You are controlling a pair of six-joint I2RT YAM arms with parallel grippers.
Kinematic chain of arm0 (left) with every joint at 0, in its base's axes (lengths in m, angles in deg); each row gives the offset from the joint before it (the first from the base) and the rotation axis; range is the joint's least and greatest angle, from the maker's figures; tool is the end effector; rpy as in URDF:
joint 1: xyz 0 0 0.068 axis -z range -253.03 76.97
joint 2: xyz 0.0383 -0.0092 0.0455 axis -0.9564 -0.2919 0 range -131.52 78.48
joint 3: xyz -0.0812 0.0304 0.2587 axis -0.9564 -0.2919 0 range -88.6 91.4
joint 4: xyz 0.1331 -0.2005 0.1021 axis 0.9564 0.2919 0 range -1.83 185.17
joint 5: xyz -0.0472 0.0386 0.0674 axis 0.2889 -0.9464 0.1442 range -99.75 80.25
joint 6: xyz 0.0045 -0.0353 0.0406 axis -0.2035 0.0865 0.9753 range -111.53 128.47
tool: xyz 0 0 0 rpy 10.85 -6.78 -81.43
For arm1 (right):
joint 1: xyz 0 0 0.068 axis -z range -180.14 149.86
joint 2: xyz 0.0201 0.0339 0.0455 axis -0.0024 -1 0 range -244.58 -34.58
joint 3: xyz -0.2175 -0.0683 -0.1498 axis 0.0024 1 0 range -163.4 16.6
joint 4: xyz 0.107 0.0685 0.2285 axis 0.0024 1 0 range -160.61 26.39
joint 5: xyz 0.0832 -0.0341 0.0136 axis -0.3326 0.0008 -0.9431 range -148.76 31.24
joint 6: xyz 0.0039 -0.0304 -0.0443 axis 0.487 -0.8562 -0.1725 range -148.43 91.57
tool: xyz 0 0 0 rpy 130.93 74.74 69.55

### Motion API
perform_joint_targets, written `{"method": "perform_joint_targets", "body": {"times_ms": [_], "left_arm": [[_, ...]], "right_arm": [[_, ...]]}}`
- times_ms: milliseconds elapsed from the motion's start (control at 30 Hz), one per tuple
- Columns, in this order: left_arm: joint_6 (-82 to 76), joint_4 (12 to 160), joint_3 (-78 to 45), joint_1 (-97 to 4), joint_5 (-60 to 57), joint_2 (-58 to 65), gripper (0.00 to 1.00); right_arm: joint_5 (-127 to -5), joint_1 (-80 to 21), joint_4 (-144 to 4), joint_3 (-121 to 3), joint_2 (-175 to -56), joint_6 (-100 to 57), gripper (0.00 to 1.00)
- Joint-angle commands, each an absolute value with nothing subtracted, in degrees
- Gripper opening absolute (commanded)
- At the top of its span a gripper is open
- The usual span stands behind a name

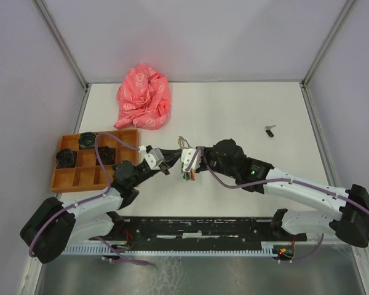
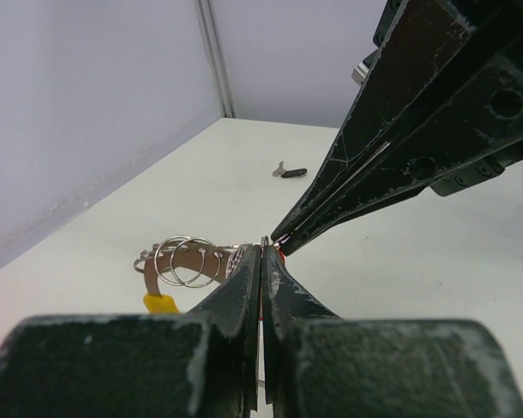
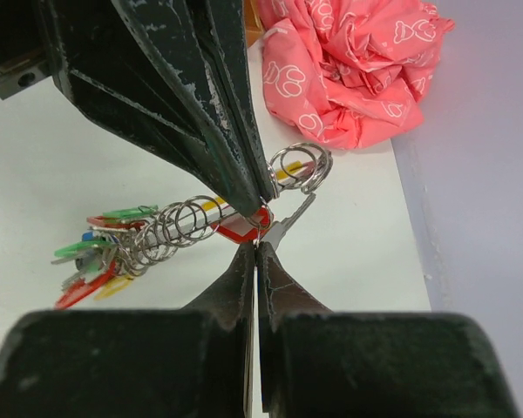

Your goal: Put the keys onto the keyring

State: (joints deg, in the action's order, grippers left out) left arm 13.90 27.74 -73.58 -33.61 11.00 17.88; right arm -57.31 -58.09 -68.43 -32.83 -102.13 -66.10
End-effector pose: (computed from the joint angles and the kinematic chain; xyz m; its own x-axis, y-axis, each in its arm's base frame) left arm 0.1530 -0.1420 0.2379 0.2785 -0.1143 -0.9536 0.8357 0.5182 0.1819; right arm 0.1459 0.2314 0.3003 0.3645 -0.5692 -0.7370 -0.7732 0.2560 -0.5801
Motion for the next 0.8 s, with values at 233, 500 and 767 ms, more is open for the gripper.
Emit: {"method": "perform_joint_targets", "body": {"times_ms": [233,500,767], "left_arm": [[8.65,7.68,-74.48,-31.46,5.81,14.08,0.03],[10.65,15.21,-75.62,-31.51,5.98,16.79,0.08],[12.96,25.40,-76.22,-31.50,7.50,21.40,0.31]], "right_arm": [[-62.88,-57.87,-78.68,-30.95,-104.03,-61.55,0.01],[-55.76,-57.70,-71.87,-35.34,-102.87,-70.09,0.01],[-55.68,-57.66,-64.33,-40.95,-104.98,-75.60,0.01]]}}
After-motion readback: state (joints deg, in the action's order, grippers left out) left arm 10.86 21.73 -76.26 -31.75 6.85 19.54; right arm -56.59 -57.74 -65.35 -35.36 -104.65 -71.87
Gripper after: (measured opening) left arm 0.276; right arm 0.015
